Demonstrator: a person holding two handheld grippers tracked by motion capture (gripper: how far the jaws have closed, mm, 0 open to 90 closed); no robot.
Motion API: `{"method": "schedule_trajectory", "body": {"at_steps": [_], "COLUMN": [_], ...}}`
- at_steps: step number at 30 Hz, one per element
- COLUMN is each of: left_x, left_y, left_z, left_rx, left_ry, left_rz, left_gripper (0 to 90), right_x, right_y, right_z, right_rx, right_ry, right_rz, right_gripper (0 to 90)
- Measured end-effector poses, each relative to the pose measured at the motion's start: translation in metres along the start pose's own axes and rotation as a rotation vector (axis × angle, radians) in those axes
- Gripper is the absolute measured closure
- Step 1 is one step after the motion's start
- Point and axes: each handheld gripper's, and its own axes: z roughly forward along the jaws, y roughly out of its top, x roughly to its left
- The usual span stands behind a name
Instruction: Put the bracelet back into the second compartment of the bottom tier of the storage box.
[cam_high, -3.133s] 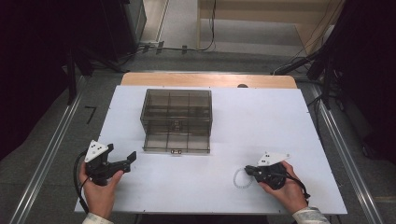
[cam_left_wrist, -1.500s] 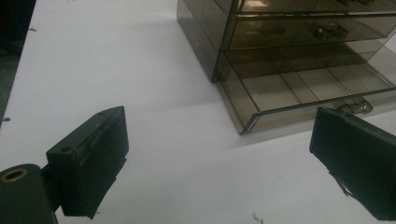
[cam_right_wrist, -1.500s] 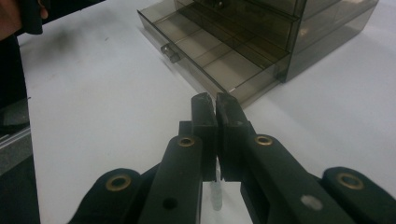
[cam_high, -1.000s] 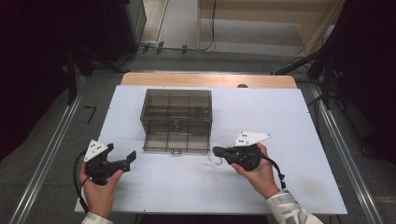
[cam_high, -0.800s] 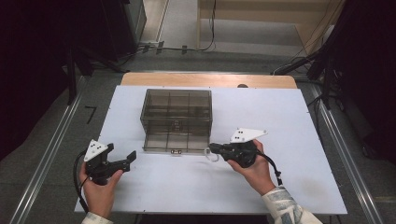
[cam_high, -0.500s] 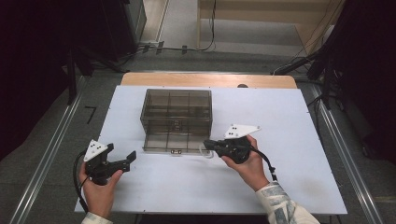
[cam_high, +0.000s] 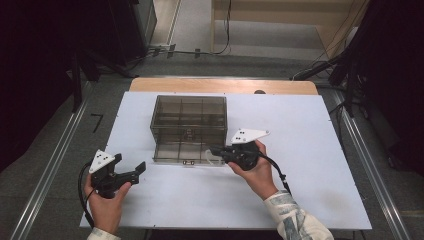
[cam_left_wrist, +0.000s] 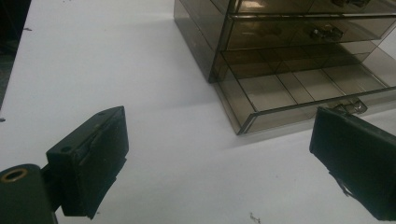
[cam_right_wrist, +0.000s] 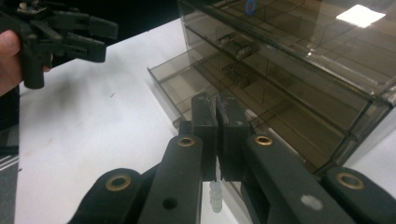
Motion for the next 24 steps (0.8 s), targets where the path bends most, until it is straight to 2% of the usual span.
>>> {"method": "schedule_trajectory", "body": {"at_steps": [9,24], "left_x": [0.000,0.001], "left_y": [0.000,0.000], "left_z": [-0.001,-0.002], "left_rx": [-0.005,-0.012], "left_ry": [0.000,-0.006], "left_rz": [-0.001,-0.006], "left_gripper": [5.1,5.1], "right_x": [0.002,-0.001], "right_y": [0.011,0.015], "right_z": [0.018,0.044], "right_rx": [-0.016,-0.013], "right_ry": [-0.023,-0.040], "right_rz": [-0.006,-0.002], "right_gripper": [85.1,85.1]}}
